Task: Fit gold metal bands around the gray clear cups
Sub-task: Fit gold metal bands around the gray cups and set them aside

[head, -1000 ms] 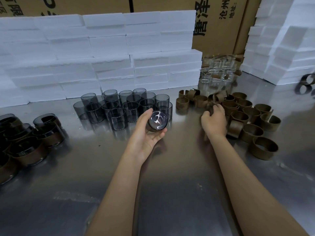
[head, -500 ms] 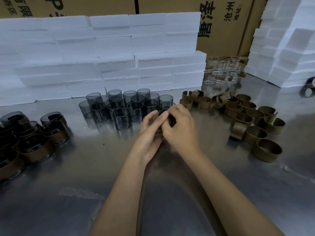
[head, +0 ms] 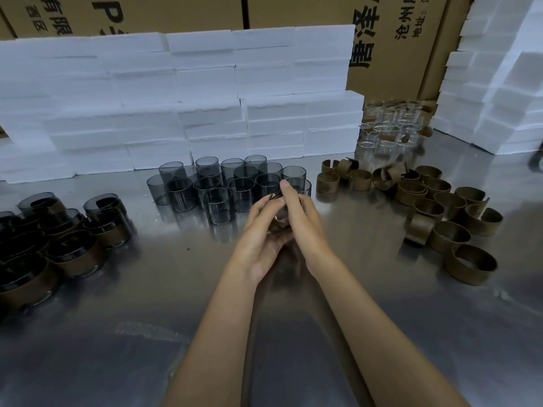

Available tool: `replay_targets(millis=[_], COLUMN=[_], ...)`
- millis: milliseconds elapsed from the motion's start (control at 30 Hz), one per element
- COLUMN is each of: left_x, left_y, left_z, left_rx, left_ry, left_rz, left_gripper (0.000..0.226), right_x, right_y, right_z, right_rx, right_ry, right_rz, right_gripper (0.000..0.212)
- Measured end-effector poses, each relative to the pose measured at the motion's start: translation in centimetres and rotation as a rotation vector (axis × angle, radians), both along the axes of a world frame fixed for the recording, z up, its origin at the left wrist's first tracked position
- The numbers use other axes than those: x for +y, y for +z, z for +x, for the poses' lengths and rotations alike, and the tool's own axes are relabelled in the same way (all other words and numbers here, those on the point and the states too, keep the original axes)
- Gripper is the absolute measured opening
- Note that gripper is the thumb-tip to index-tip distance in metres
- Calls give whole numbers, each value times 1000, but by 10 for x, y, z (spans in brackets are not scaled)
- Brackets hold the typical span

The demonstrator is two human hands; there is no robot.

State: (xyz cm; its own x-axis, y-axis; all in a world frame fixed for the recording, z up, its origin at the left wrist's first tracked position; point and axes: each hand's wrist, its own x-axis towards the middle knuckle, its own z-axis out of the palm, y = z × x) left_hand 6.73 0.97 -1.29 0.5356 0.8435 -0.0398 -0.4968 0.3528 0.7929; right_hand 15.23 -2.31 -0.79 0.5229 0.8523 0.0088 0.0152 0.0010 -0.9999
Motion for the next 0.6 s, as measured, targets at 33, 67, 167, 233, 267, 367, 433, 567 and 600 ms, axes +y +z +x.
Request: replay_targets(millis=[33,67,167,233,267,367,433,567,600], left_x=[1,2,2,1,2,4,4,3,3], left_y=[-1,-1,-1,-1,-2,-4,-5,-8,-8], left_z=[-1,-2,-4,-4,-3,-2,-2,-1,-1], left_rx=[9,24,69,71,69,66,68,81,92], left_ry=[-6,-11,-2,12,13,7,-5,-24,-20], left_rz=[8,18,39,30,25,31,37,41,55], left_gripper=[47,46,55,55,55,52,50,44,43], right_x=[0,0,-2,-1,0,1,2,4,4], right_y=[-4,-6,-9,-10,-11,-12,-13,-13,-13], right_z=[1,2,6,6,6,5,5,7,7], right_rx=[11,13,5,-2,-1,15,21,32,32], right_ry=[7,17,42,38,28,-9,-42,-181,-187], right_rz=[10,26,41,36,37,37,47,92,85], right_gripper=[57,56,57,59,59,61,59,52,52])
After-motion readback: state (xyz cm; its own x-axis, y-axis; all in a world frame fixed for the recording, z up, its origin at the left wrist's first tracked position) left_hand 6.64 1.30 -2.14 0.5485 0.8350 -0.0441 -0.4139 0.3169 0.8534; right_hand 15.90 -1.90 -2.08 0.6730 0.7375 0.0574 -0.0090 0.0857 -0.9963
